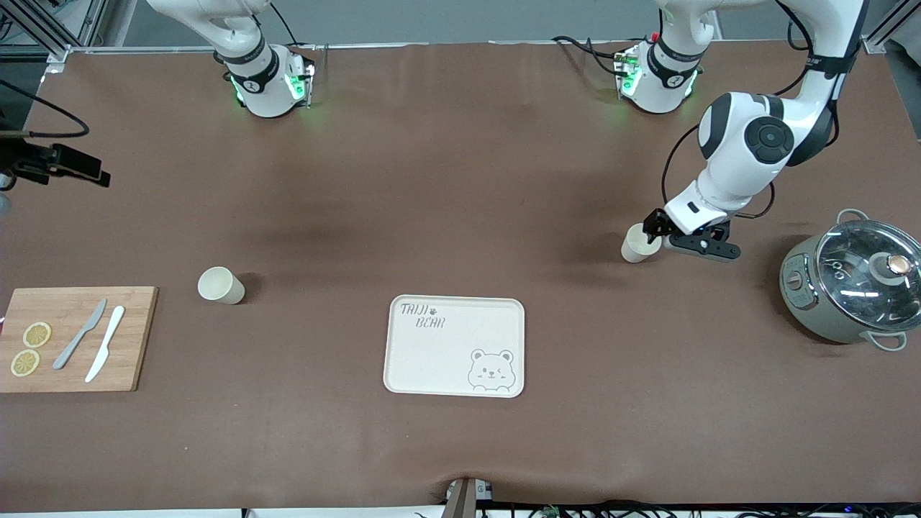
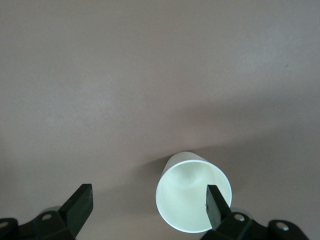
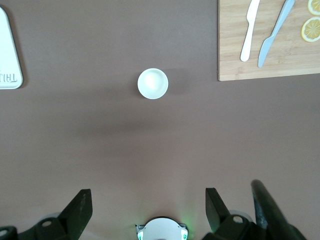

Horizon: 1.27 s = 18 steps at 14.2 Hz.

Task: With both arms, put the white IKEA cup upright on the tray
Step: 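Grasp the white cup with the left gripper while the right gripper moves out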

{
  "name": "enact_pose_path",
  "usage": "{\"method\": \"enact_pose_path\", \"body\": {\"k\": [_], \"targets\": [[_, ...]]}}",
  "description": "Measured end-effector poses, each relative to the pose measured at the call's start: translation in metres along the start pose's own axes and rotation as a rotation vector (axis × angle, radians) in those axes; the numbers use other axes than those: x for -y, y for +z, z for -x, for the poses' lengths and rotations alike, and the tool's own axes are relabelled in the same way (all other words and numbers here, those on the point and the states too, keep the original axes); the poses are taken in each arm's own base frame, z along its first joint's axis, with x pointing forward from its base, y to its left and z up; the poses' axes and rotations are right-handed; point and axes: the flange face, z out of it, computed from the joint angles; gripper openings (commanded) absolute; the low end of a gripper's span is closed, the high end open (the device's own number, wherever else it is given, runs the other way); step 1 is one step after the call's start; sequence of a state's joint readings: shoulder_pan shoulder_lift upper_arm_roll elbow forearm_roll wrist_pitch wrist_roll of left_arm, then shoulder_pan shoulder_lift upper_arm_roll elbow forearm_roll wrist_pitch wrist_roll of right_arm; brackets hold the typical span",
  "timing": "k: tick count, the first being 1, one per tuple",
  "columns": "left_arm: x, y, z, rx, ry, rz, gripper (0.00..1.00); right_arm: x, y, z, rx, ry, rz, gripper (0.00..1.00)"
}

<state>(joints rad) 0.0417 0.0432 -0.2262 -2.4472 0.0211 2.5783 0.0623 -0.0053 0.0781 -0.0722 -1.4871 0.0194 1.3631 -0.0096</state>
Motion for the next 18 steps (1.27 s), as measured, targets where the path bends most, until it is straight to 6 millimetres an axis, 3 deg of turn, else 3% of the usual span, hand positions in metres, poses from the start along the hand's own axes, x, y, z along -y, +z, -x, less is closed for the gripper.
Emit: {"method": "enact_pose_path", "body": {"k": [10,14,18], "targets": [[0.007,0.034,0.038,-0.039,-0.023,-0.001,1.0,-0.004,0.098,-0.065,0.171,0.009,0.012,1.0],[0.006,0.05,0.043,-0.049,-0.024,0.008,1.0,-0.011,0.121,-0.082,0.164,0.02,0.012,1.0],[0.005,0.064,0.044,-0.063,-0.026,0.018,1.0,-0.012,0.126,-0.083,0.17,0.022,0.012,1.0]]}}
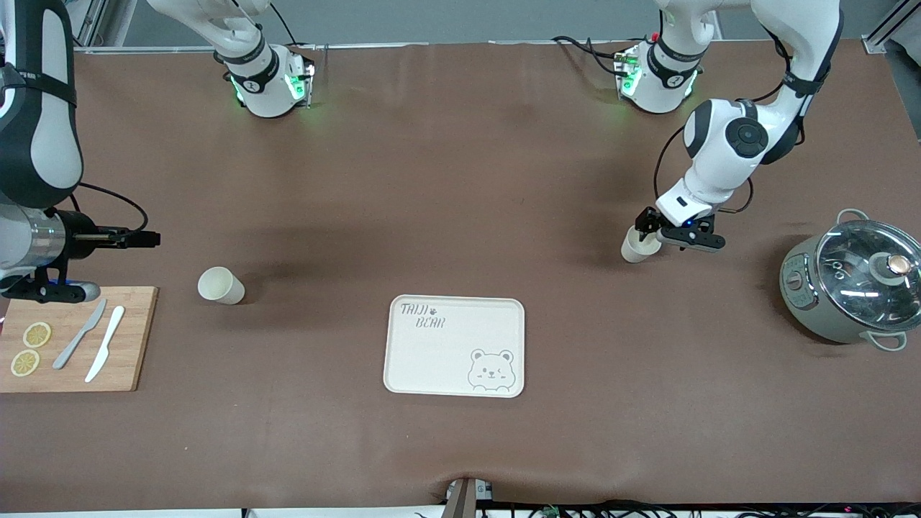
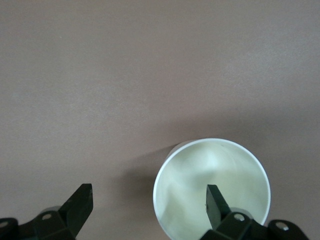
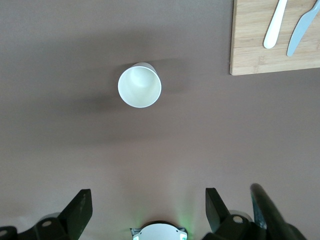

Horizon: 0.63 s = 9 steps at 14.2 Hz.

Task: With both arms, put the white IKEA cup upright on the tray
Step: 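Grasp the white cup with the left gripper while the right gripper moves out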

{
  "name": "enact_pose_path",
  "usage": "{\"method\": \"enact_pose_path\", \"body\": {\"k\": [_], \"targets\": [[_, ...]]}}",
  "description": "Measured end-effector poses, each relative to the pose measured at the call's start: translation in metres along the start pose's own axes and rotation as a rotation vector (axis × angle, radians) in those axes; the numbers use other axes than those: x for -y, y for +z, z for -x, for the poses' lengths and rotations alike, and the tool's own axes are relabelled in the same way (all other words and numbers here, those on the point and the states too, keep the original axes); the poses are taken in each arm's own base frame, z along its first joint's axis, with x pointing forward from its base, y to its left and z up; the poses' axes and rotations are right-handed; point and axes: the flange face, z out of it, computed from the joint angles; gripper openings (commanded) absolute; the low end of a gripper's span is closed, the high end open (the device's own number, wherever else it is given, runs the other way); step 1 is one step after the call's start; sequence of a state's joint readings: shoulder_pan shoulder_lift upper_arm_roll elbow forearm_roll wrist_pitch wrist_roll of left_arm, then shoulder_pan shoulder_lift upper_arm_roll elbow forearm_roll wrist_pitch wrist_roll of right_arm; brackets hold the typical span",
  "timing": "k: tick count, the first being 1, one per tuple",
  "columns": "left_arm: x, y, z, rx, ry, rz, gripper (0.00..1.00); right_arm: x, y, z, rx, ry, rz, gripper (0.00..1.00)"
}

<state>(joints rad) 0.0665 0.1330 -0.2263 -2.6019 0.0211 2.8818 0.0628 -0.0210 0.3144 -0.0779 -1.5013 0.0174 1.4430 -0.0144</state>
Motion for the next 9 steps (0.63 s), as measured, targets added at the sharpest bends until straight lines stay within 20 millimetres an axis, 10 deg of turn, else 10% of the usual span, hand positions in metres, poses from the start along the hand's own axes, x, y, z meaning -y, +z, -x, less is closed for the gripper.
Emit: {"method": "enact_pose_path", "body": {"k": [1,2,3,4,9], "targets": [[0.0,0.002,0.001,0.001,0.0,0.001,1.0,-0.001,0.001,0.0,0.003,0.001,-0.001,1.0],[-0.001,0.003,0.001,0.002,0.0,0.002,0.79,-0.002,0.003,0.0,0.007,0.004,-0.001,1.0],[-0.001,0.003,0.001,0.002,0.002,0.003,0.23,-0.004,0.005,0.0,0.01,0.007,-0.003,1.0],[-0.002,0.003,0.001,0.002,0.003,0.003,0.0,-0.008,0.007,-0.001,0.012,0.012,-0.005,1.0],[-0.003,0.002,-0.001,-0.003,-0.003,0.004,0.0,-0.028,0.03,-0.005,0.024,0.043,-0.017,1.0]]}}
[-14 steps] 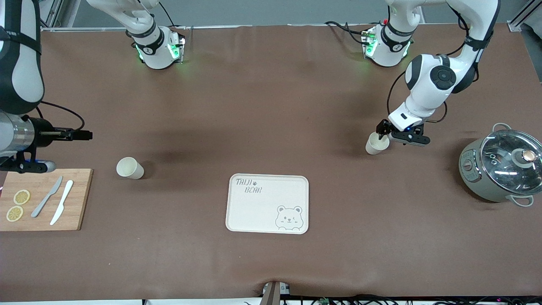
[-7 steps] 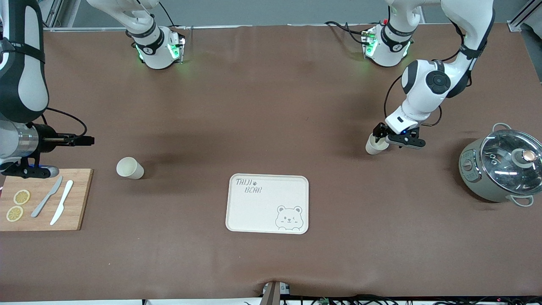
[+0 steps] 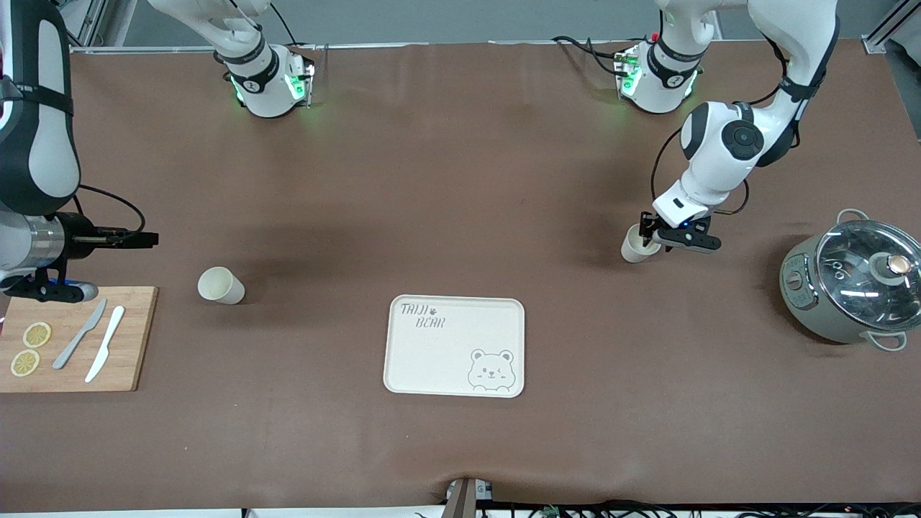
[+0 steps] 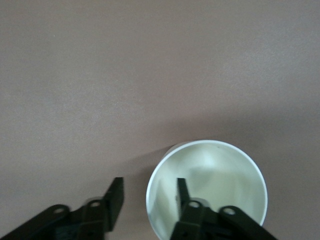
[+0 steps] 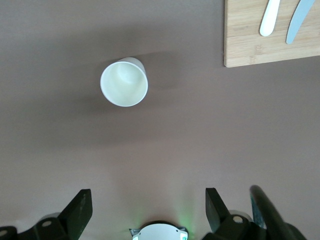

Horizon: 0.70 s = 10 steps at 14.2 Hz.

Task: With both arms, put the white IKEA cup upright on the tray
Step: 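Grasp the white cup with the left gripper while the right gripper moves out, then carry the left gripper's cup to the tray while the right gripper reaches out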

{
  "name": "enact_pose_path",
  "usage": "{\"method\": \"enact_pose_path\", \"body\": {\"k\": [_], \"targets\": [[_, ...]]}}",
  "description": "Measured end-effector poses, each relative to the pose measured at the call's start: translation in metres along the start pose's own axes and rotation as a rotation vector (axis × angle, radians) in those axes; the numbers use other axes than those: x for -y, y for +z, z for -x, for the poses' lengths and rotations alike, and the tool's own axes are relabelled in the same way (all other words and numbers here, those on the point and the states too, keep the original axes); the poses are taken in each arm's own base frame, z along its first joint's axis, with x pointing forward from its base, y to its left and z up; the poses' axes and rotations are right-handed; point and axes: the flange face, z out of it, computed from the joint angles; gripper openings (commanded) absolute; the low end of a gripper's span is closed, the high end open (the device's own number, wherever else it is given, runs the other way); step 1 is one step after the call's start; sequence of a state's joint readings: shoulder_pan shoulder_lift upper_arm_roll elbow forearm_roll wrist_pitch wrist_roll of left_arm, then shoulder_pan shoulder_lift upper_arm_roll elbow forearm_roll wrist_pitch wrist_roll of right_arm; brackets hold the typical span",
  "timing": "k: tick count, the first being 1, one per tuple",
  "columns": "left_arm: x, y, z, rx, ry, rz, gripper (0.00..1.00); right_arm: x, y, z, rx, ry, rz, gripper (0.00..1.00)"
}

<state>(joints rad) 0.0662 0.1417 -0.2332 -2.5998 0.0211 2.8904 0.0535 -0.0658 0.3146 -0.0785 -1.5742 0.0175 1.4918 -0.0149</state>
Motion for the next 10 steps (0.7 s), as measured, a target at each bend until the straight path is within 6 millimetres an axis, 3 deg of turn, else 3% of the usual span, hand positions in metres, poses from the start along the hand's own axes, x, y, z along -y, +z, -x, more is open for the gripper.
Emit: {"method": "enact_pose_path", "body": {"k": [6,10], "targets": [[-0.002,-0.008,-0.013,-0.033,0.005,-0.001,0.0,-0.006,0.014,-0.003,0.003,0.006,-0.005,1.0],[-0.017,-0.027,-0.049,-0.064,-0.022,0.011,0.0,-0.006,0.016,-0.003,0.007,0.006,-0.005,1.0]]}}
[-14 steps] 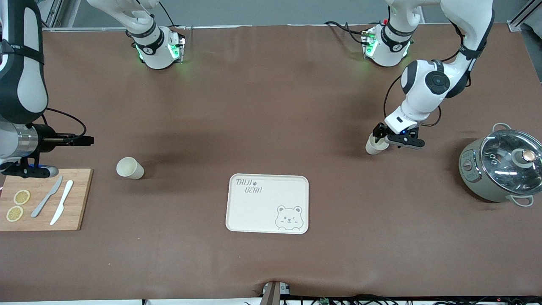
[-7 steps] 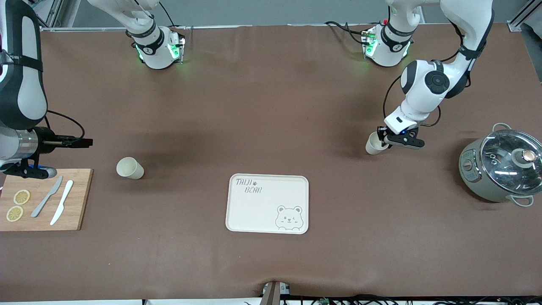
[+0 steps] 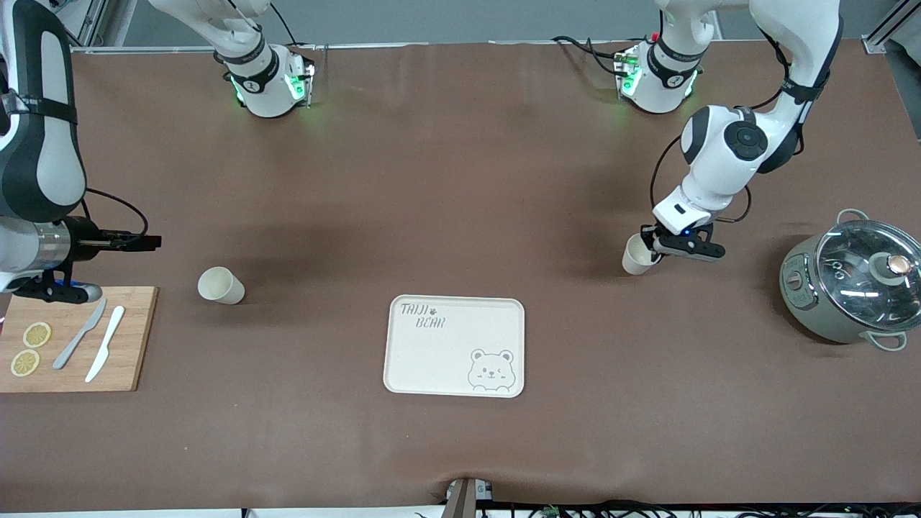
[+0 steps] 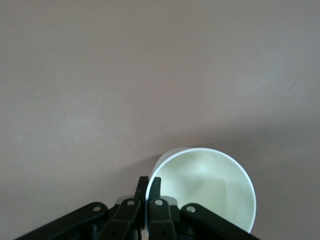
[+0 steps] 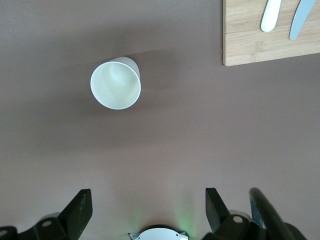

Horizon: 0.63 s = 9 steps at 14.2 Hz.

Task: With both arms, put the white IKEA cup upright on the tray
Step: 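Carry the left gripper's cup to the tray while the right gripper reaches out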

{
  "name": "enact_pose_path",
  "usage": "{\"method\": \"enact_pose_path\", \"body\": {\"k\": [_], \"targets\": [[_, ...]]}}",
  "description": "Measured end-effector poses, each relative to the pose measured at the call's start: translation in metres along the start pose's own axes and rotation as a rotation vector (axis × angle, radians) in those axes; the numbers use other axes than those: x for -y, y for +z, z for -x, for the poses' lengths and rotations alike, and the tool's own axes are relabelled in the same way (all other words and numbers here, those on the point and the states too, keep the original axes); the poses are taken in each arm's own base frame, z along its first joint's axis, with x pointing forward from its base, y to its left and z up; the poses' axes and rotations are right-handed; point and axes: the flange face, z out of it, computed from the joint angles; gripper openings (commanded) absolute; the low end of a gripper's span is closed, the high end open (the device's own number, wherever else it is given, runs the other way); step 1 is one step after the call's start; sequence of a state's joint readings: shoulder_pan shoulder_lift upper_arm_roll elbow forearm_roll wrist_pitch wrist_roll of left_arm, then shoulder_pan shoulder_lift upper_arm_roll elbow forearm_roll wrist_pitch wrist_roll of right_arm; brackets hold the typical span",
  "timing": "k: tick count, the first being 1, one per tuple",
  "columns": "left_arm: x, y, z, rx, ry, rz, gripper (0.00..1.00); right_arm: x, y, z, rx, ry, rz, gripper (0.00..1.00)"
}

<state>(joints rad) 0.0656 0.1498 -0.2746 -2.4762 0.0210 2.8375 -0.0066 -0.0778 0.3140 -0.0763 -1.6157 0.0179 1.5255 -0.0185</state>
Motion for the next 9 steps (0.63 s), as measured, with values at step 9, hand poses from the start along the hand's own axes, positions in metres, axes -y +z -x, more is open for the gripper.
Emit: {"method": "enact_pose_path", "body": {"k": [9], "targets": [[-0.14,-0.049,-0.123,0.099,-0.134,0.082,0.0,0.001,0.004,0.0,-0.024,-0.003,-0.001,1.0]]}}
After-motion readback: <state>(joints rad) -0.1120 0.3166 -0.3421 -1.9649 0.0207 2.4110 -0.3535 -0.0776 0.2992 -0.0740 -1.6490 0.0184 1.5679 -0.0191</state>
